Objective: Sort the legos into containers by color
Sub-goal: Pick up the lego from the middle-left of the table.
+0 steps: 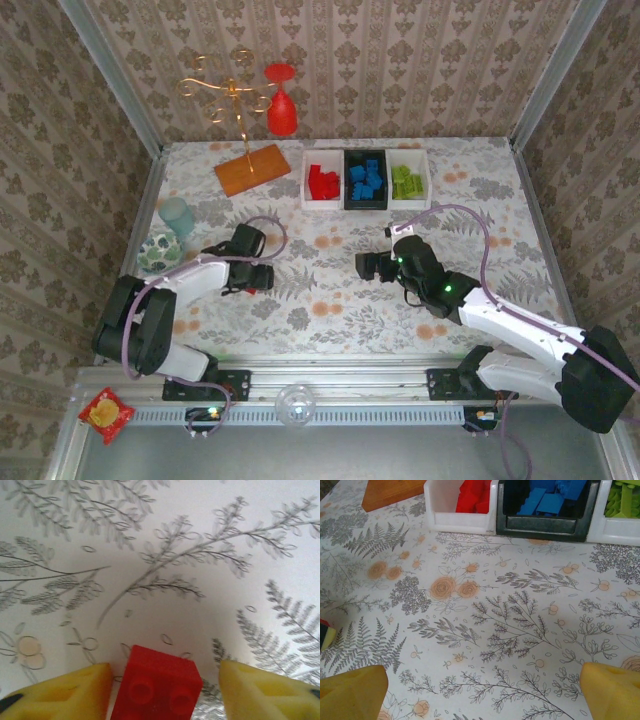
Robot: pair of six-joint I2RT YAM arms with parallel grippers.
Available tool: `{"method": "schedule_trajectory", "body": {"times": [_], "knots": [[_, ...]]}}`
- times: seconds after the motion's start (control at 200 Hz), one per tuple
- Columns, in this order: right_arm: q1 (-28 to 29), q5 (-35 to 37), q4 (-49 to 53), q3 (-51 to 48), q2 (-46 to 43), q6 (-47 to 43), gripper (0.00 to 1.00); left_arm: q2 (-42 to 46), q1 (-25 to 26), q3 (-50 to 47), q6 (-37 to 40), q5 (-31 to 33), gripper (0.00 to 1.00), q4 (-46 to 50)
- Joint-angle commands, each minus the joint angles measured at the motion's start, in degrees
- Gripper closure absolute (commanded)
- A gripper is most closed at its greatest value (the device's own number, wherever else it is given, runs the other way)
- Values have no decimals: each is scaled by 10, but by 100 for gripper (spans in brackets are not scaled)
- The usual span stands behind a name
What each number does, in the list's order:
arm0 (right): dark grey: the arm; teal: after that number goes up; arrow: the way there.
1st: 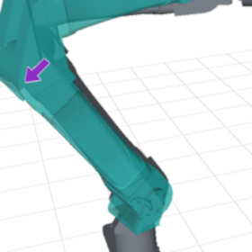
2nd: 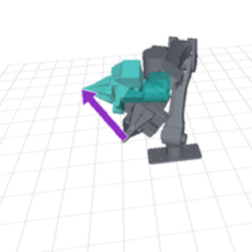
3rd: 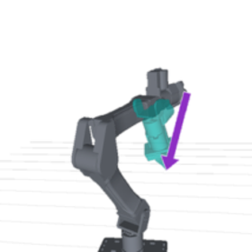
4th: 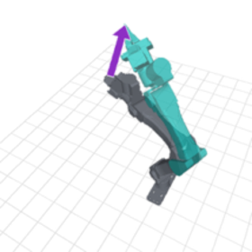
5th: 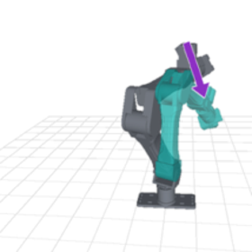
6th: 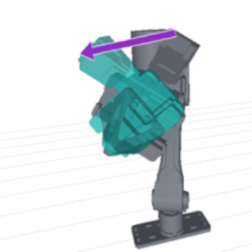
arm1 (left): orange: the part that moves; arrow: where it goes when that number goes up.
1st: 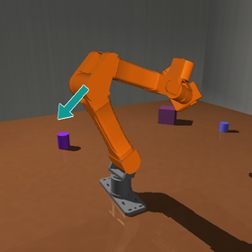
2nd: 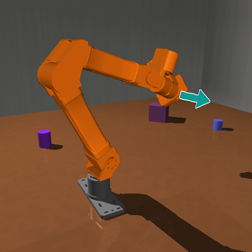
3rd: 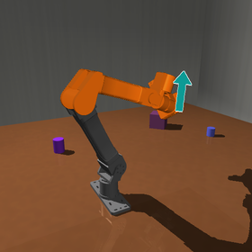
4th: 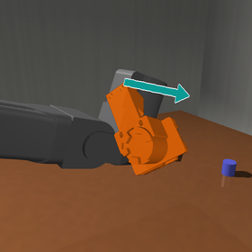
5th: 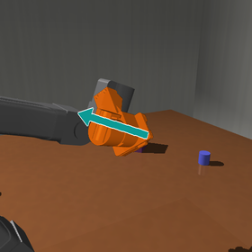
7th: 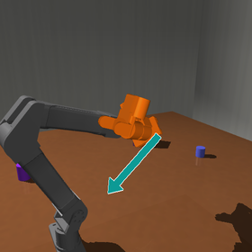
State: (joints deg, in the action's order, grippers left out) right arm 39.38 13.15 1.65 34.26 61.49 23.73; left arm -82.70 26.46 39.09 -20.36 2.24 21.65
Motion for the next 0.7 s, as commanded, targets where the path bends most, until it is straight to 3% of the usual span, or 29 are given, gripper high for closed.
{"method": "schedule_trajectory", "body": {"times": [0.0,0.325,0.43,0.515,0.605,0.695], "knots": [[-3,12,-6,-3,-4,-7,0,-4,25,9,-10,8,47,34],[-4,5,-6,-2,-4,-5,0,-4,69,22,-19,68,67,17],[-3,-14,-10,-3,-8,-8,0,29,97,36,-16,67,68,-35],[-3,-69,-43,-9,-5,-18,0,41,96,56,-16,49,68,-99],[-2,-125,-69,-4,7,-19,0,15,93,112,-5,48,68,-144],[-1,-136,-83,3,10,-12,0,-37,92,186,18,44,68,-174]]}}
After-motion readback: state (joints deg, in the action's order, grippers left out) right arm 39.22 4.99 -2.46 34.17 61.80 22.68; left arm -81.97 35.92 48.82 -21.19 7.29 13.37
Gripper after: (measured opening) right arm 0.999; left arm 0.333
